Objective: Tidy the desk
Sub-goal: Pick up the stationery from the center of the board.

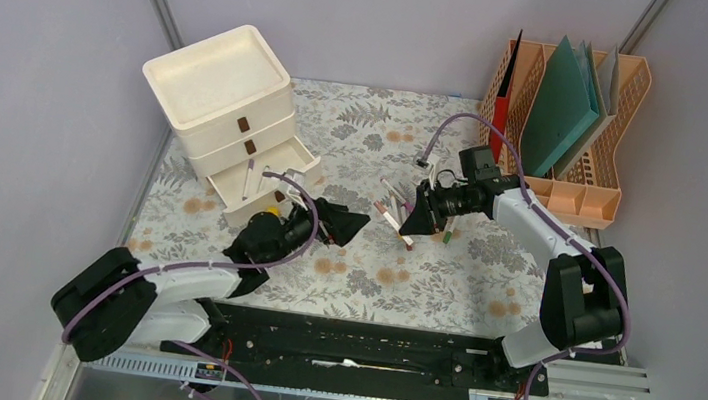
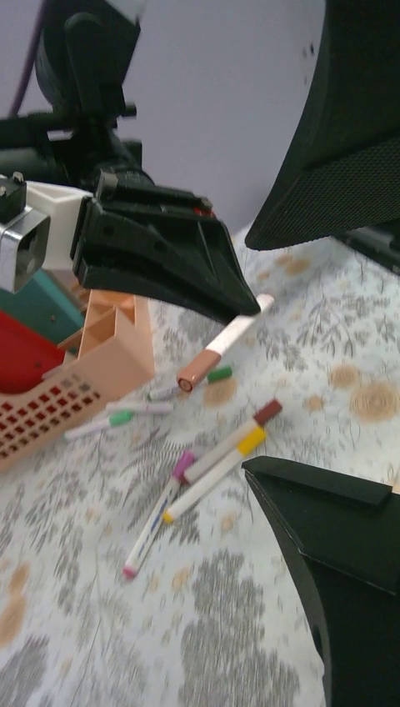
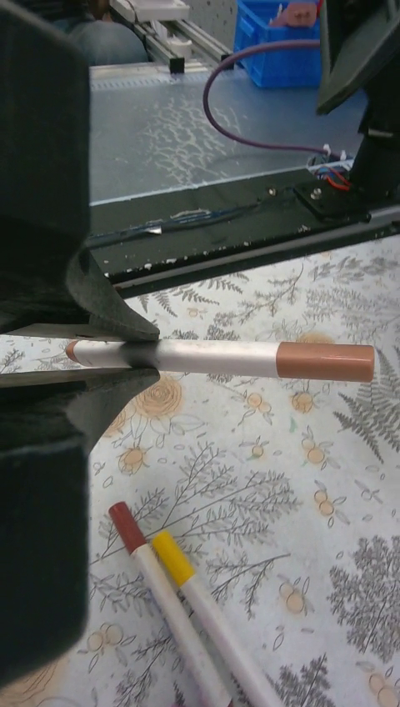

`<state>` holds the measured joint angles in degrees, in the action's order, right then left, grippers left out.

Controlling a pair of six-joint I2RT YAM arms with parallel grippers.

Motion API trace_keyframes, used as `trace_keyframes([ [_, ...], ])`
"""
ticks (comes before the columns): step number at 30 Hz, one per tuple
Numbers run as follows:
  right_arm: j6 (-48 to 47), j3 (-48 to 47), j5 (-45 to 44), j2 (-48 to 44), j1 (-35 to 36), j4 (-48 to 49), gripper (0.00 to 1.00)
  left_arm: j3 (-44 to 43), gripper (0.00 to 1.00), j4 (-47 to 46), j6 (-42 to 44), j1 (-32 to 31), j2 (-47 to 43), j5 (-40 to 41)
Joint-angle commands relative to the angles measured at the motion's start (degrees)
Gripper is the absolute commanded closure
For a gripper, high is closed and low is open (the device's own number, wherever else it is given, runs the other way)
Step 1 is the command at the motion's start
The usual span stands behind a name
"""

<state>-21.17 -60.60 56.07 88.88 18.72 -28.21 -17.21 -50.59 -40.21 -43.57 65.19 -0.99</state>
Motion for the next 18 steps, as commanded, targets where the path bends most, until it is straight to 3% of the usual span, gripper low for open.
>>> trace_keyframes([
  [1, -1.5, -1.3, 7.2, -0.7, -0.2, -1.7, 1.0, 1.6, 0.01, -17.4, -11.7, -0.2, 5.4, -5.8],
  [8, -2.7, -1.0, 10.0, -1.6, -0.2, -2.2, 1.0, 1.2, 0.02, -29.4, -22.0, -0.2, 17.1, -6.1],
  [14, -3.4, -1.1, 11.2, -0.8, -0.2, -2.9, 1.0, -1.4, 0.17, -39.9, -29.1, -0.3, 28.2, -8.6],
  [18, -3.8, -1.2, 11.7, -0.3, -0.1, -3.3, 1.0, -3.5, 0.26, -40.4, -31.0, -0.3, 31.7, -9.8],
])
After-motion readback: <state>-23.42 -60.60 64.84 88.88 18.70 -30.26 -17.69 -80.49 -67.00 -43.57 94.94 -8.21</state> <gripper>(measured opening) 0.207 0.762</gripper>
